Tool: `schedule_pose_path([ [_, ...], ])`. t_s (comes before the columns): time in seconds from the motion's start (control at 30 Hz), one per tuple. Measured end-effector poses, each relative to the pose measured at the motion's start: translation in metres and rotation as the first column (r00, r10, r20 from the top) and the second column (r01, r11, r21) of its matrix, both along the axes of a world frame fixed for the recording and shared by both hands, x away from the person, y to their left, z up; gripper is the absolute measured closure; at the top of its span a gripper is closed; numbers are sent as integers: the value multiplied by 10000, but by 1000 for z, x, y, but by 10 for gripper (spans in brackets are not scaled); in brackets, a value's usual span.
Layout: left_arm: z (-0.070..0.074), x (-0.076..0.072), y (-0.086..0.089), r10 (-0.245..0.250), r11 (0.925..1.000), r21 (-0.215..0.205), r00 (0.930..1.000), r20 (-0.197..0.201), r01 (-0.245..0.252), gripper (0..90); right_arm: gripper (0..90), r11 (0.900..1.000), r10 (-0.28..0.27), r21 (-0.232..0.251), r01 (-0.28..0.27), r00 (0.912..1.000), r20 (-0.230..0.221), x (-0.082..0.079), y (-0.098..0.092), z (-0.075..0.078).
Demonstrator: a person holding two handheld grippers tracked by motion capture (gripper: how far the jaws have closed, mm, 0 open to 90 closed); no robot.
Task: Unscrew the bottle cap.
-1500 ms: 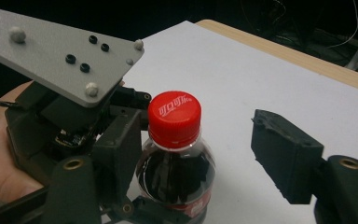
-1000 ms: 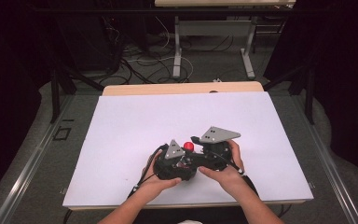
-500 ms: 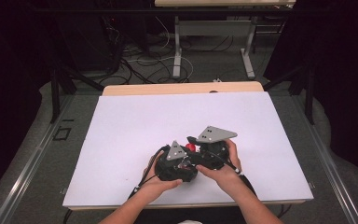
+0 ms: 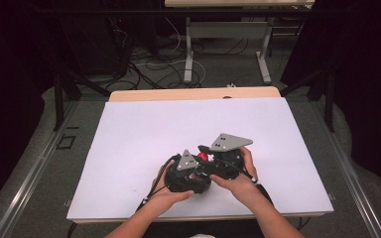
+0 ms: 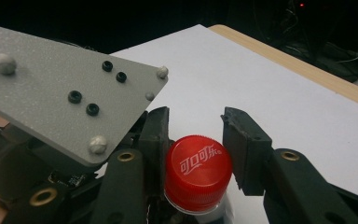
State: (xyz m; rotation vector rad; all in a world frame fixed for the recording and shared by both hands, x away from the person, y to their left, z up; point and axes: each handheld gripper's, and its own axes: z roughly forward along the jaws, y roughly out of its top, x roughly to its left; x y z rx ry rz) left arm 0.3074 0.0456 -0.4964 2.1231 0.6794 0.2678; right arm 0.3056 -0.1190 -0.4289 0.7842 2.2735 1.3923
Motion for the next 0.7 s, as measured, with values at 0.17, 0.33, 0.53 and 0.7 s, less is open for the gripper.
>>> schedule_pose_path([
  [0.17,1,1,0,-127,9999,14,9998,129,126,294,619,9982,592,-39,-593,9982,-43,4,-4,1],
  [0.33,1,1,1,-233,9997,-24,9997,96,233,294,619,9898,1419,-72,-1419,9899,-10,11,-7,2],
  [0.53,3,-1,0,-500,9986,-144,9987,128,502,294,618,9609,2763,-212,-2762,9611,19,17,-12,6],
  [0.7,5,-3,0,-626,9980,-67,9980,-8,626,294,614,9427,3323,-358,-3317,9431,120,20,-16,8],
])
